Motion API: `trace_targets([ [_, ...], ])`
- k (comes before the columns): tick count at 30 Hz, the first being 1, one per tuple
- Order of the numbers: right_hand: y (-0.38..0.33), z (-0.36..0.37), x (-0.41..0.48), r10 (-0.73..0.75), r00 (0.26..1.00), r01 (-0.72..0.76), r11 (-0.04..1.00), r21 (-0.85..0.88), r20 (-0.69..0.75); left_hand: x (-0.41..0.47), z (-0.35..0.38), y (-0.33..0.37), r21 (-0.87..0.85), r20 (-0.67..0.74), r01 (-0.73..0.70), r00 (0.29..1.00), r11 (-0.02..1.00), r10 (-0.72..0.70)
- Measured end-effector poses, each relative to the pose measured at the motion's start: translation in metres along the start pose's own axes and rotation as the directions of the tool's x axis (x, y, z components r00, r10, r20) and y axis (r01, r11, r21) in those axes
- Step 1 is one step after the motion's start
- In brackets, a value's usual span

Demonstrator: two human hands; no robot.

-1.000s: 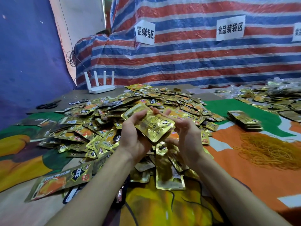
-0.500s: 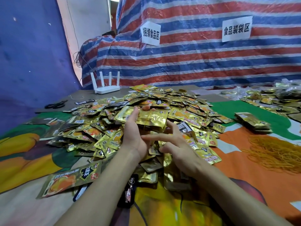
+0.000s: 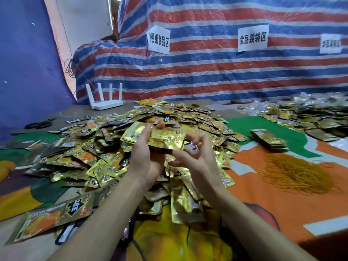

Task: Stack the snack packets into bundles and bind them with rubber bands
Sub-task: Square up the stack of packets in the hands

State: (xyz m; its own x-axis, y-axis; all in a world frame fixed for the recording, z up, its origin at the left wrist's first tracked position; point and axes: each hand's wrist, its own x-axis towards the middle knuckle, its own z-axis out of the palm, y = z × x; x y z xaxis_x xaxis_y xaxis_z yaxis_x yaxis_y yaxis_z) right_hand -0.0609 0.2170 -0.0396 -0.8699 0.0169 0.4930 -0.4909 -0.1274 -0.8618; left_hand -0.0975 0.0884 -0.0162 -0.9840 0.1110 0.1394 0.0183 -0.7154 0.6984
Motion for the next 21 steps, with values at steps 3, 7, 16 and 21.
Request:
trace_targets([
  [3, -0.007, -0.003, 0.011, 0.299, 0.954, -0.293, 0.942, 0.166, -0.011, -0.005, -0.002, -0.008, 0.082, 0.033, 0.027, 0.999, 0.996, -0.030],
  [7, -0.010, -0.012, 0.016, 0.452, 0.891, -0.453, 0.876, 0.164, 0.042, -0.008, 0.003, -0.019, 0.353, 0.078, -0.011, 0.997, 0.936, -0.017],
  [16, -0.045, -0.090, 0.056, 0.420, 0.847, -0.425, 0.903, 0.058, -0.325, -0.016, 0.003, -0.035, 0.686, 0.201, -0.178, 0.978, 0.706, 0.051],
  [21, -0.035, -0.181, 0.098, 0.226, 0.687, -0.429, 0.893, -0.135, -0.691, -0.020, -0.003, -0.040, 0.842, 0.368, -0.387, 0.921, 0.376, 0.126],
])
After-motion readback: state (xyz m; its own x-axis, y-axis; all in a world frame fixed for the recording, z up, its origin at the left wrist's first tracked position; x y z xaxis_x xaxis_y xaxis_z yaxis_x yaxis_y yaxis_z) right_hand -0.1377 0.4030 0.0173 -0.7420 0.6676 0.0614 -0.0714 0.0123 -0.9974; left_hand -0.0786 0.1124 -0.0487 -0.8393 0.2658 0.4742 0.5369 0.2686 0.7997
